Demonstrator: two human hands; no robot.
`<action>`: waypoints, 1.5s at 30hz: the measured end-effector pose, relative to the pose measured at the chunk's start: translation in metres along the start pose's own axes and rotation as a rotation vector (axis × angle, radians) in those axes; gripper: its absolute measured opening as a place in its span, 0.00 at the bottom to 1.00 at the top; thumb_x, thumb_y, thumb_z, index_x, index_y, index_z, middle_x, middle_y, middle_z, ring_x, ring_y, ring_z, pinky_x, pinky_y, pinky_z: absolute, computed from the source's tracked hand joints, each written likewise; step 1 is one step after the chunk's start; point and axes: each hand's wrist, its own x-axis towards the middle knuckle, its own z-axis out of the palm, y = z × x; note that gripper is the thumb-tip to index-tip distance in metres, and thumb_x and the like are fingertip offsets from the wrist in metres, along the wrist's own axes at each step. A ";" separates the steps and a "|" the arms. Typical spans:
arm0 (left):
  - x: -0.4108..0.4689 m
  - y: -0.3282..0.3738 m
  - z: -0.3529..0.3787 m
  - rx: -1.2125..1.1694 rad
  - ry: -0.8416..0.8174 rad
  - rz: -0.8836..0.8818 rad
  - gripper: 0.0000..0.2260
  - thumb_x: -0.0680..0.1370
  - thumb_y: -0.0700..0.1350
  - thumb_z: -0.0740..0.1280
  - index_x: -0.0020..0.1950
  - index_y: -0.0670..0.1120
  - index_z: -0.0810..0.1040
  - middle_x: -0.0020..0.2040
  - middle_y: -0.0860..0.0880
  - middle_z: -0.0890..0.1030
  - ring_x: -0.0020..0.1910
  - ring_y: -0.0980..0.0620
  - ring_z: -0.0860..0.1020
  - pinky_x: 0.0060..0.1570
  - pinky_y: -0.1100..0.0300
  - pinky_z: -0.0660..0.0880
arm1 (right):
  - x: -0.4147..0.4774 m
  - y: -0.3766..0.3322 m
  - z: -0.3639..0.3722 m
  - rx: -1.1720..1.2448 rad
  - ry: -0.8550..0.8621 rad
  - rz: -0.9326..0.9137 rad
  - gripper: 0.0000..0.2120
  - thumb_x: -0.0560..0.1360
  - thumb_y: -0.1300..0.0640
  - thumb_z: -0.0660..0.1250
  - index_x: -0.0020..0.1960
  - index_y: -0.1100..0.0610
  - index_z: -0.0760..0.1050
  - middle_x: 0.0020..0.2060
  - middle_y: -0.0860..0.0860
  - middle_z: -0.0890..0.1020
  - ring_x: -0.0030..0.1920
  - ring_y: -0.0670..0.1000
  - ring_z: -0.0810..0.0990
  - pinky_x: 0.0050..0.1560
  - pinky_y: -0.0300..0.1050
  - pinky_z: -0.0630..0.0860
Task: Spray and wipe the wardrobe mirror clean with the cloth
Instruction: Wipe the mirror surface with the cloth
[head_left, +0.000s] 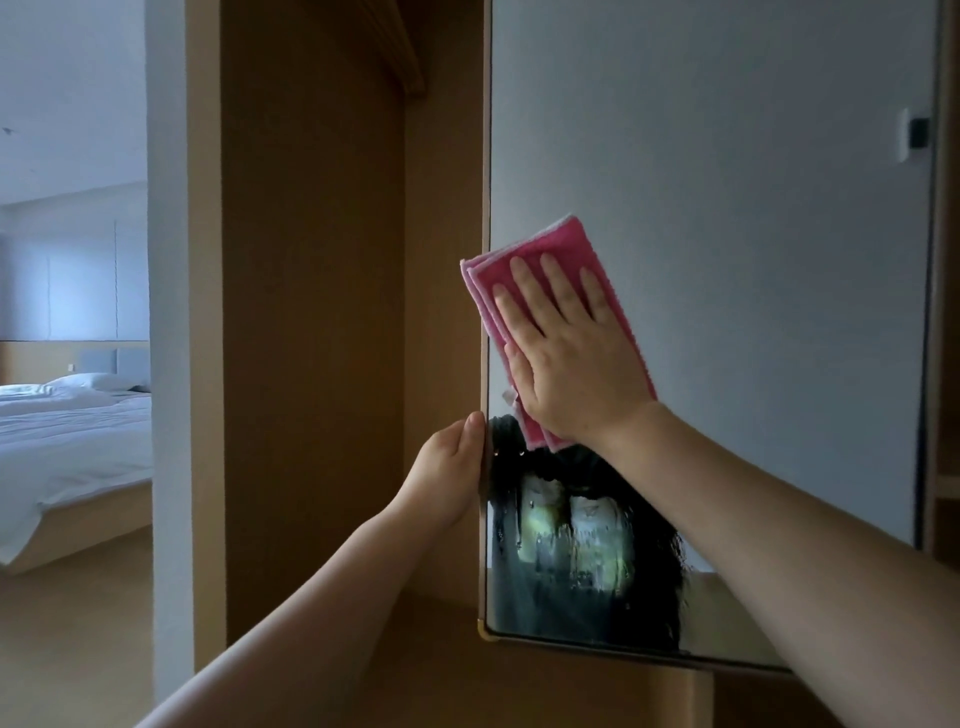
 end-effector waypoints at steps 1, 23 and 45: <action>0.000 -0.001 -0.001 -0.007 -0.012 0.002 0.21 0.82 0.55 0.53 0.32 0.49 0.70 0.22 0.60 0.71 0.23 0.63 0.69 0.25 0.72 0.65 | -0.005 -0.004 0.002 0.013 0.001 0.018 0.28 0.82 0.46 0.46 0.79 0.56 0.54 0.77 0.58 0.57 0.78 0.61 0.51 0.76 0.61 0.46; -0.008 -0.006 -0.009 -0.318 -0.171 -0.070 0.20 0.75 0.53 0.54 0.45 0.45 0.83 0.36 0.47 0.83 0.37 0.47 0.81 0.37 0.52 0.77 | -0.140 -0.108 0.031 0.173 -0.002 0.254 0.30 0.80 0.45 0.56 0.79 0.53 0.54 0.78 0.56 0.55 0.78 0.60 0.51 0.76 0.62 0.50; -0.012 0.007 -0.007 -0.149 -0.066 -0.096 0.18 0.81 0.49 0.55 0.42 0.41 0.78 0.31 0.49 0.78 0.29 0.52 0.78 0.33 0.54 0.79 | -0.077 -0.002 0.006 0.053 0.038 0.251 0.27 0.82 0.46 0.48 0.78 0.56 0.54 0.77 0.60 0.56 0.77 0.63 0.52 0.76 0.63 0.46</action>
